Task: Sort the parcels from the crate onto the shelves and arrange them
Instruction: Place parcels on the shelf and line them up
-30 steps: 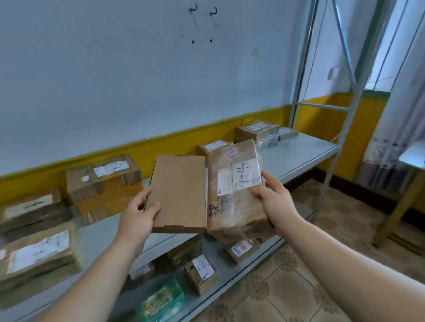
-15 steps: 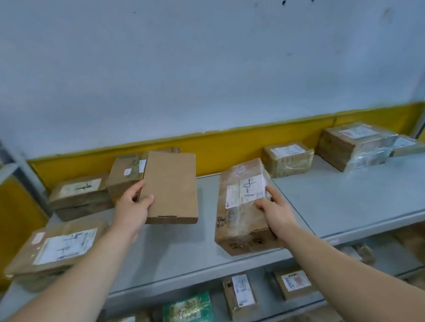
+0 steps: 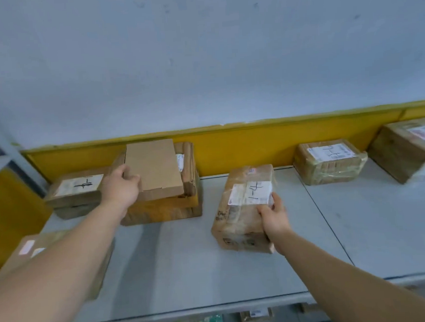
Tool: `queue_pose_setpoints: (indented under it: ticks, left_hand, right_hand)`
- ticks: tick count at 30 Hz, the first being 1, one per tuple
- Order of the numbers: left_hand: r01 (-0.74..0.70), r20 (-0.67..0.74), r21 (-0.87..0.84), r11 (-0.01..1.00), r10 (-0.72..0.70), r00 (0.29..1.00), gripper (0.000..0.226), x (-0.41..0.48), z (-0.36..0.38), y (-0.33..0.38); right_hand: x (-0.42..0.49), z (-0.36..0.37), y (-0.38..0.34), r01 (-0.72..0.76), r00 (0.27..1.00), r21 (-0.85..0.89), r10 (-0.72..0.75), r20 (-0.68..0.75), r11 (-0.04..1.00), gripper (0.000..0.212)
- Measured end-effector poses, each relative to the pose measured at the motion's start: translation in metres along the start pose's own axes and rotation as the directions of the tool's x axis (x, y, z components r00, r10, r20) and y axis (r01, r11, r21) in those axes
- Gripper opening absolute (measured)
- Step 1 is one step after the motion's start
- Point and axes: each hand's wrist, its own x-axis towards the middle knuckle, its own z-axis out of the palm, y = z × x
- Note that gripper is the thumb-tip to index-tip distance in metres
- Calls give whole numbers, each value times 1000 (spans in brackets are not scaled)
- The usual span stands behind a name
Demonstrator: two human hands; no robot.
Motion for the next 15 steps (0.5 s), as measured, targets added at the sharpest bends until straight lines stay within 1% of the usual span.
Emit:
queue_pose_setpoints:
  ticks: [2, 3, 4, 5, 6, 7, 8, 9, 10, 11, 12, 15]
  left_hand:
    - [-56, 64, 255, 965, 41, 997, 57, 10, 2, 3]
    - [-103, 118, 352, 930, 65, 991, 60, 14, 4, 7]
    - [-162, 180, 430, 888, 91, 979, 63, 15, 7, 12]
    - [-221, 243, 496, 840, 111, 964, 66, 17, 10, 19]
    - [-265, 292, 544, 796, 117, 949, 69, 17, 14, 26]
    - [-289, 329, 577, 764, 107, 938, 71, 19, 17, 30]
    - [-299, 358, 593, 748, 88, 930, 73, 20, 21, 33]
    - [-302, 379, 594, 746, 71, 923, 75, 22, 23, 36]
    - [-305, 397, 588, 749, 61, 916, 76, 25, 25, 36]
    - [-309, 409, 581, 753, 57, 911, 77, 27, 27, 37]
    - [-313, 415, 580, 752, 58, 908, 78, 28, 27, 37]
    - [-307, 415, 603, 736, 40, 909, 79, 30, 28, 41]
  right_hand:
    - [6, 3, -2, 14, 999, -142, -20, -44, 990, 63]
    - [8, 1, -4, 45, 997, -268, -61, -52, 962, 65]
    - [8, -2, -7, 96, 992, -433, -123, -33, 896, 68]
    - [7, -6, -12, 170, 981, -617, -192, 31, 768, 73]
    - [8, -10, -15, 270, 957, -767, -247, 150, 582, 76]
    - [9, -12, -19, 384, 917, -841, -268, 297, 382, 77]
    - [13, -13, -20, 481, 870, -847, -238, 431, 225, 77]
    - [15, -12, -23, 549, 831, -825, -190, 522, 134, 76]
    - [18, -11, -25, 579, 813, -810, -141, 565, 93, 75]
    - [21, -8, -26, 583, 811, -809, -116, 573, 74, 74]
    - [24, -5, -27, 561, 826, -824, -116, 551, 76, 75]
    - [34, 17, -28, 400, 914, -902, -136, 382, 160, 73]
